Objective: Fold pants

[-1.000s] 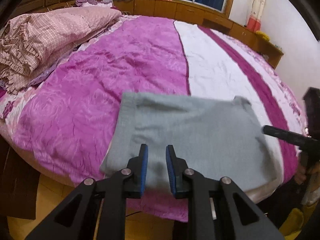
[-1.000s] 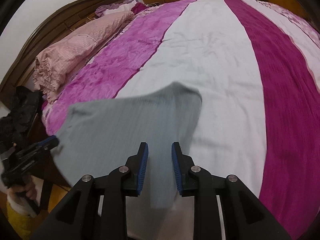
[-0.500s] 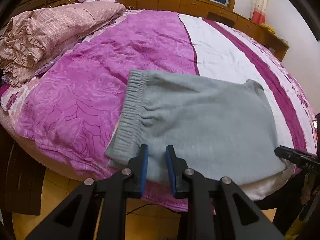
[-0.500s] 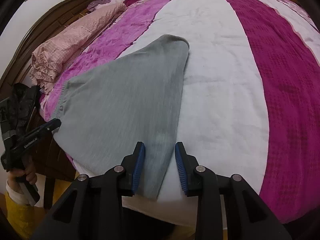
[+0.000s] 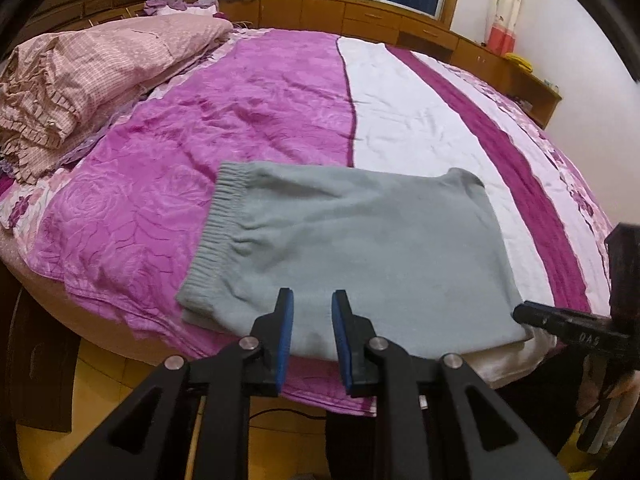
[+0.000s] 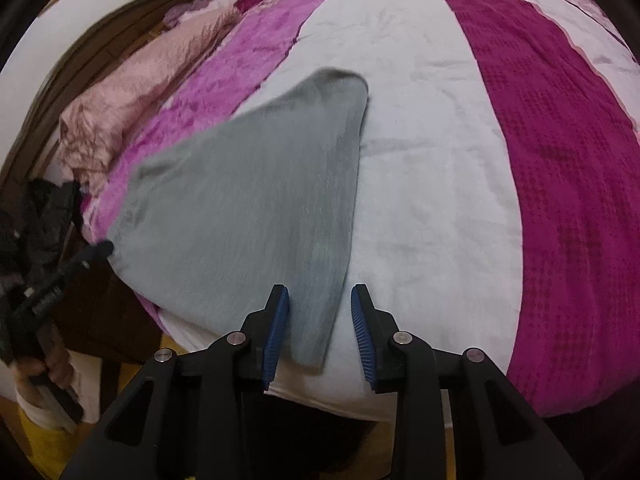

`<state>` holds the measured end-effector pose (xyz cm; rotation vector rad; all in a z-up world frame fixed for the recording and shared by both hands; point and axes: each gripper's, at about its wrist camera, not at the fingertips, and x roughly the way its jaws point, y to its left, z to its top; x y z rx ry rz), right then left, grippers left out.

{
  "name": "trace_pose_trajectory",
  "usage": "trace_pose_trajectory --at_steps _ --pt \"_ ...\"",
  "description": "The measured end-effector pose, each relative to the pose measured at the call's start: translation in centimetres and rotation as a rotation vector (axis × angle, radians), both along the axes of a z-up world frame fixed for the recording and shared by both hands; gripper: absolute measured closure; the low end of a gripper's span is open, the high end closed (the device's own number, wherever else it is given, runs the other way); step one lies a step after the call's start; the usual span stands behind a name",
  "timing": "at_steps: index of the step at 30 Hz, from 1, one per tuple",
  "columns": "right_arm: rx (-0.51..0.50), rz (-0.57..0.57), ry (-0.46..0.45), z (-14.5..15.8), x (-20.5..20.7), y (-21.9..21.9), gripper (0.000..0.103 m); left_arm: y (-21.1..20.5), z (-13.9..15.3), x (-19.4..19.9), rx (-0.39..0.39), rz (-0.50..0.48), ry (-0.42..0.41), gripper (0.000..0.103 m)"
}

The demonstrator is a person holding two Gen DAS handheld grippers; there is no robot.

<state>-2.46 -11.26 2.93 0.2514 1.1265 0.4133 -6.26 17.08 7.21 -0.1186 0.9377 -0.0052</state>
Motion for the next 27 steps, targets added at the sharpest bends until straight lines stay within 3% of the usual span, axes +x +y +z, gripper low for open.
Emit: trace_pose_trajectory --at_steps 5,12,22,27 --pt "0.049 -0.033 -0.046 1.0 1.2 0.0 0.065 -1.4 -0.8 1.2 -0.002 -0.017 0.024 0.083" --pt "0.049 -0.006 0.003 -1.7 3.3 0.9 0.065 -2.4 -3.5 2.8 0.022 -0.015 0.091 0.083" --pt "0.145 0.050 -0.076 -3.1 3.3 0.6 0.055 -2.9 -4.4 3.8 0.040 0.015 0.099 0.079" --pt "0.146 0.090 -0.080 -2.9 3.4 1.0 0.051 -3.6 -4.1 4.3 0.072 0.093 0.123 0.078"
